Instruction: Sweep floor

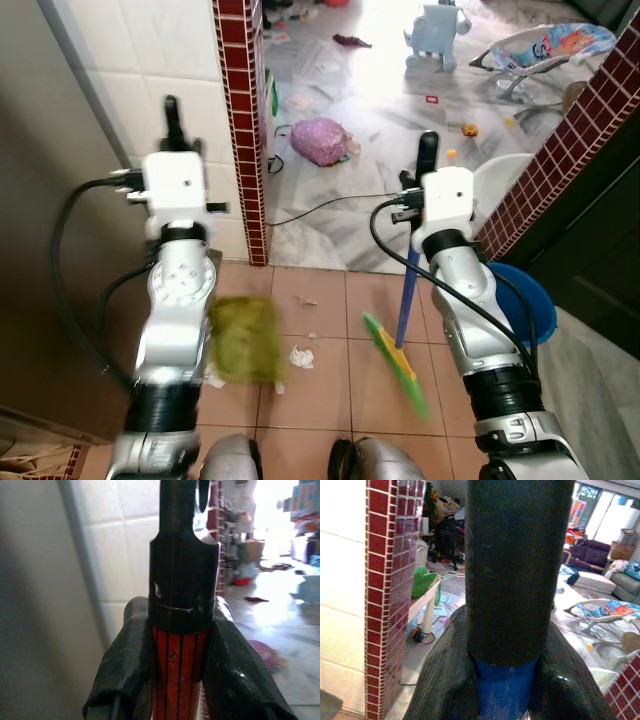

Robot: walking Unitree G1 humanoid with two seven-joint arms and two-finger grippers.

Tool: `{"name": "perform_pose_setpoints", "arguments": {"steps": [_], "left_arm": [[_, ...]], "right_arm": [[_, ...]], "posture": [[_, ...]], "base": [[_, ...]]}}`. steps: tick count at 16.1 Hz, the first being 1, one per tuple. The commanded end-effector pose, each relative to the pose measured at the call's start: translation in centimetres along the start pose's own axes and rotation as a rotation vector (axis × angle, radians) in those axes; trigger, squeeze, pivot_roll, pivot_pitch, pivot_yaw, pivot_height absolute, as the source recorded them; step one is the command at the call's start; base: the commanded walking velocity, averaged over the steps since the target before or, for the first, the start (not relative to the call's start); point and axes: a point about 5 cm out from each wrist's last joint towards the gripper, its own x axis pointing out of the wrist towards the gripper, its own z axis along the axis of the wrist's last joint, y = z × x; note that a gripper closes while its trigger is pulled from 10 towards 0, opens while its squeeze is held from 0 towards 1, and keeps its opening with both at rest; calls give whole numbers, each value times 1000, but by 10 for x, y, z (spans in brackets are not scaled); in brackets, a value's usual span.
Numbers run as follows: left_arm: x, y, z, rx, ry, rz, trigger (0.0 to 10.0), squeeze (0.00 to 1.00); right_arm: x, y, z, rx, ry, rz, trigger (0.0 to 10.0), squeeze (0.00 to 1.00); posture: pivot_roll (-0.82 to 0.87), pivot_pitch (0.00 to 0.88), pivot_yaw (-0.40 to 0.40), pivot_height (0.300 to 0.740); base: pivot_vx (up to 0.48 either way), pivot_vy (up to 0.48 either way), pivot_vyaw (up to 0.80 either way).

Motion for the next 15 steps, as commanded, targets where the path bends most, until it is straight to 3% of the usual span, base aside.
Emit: {"name": "perform_pose_setpoints", "arguments": {"steps": [1, 4, 10, 15], "left_arm": [[-2, 5, 11, 16, -50, 13, 10000, 0], [-18, 7, 1, 23, -7, -7, 10000, 0], [-31, 3, -6, 24, 55, -57, 10000, 0], [-35, -6, -26, 20, 133, -84, 10000, 0]], "right_arm": [[4, 1, 13, -31, -67, 7, 10000, 0], [6, 4, 13, -32, -70, 14, 10000, 0], [11, 2, 15, -41, -82, 11, 10000, 0], [12, 4, 16, -15, -85, 13, 10000, 0]], "posture": [[24, 70, -49, 740], [32, 71, -54, 740], [35, 77, -55, 740], [26, 85, -61, 740]], "base": [[0, 0, 800], [0, 0, 800], [0, 0, 800], [0, 0, 0]]}}
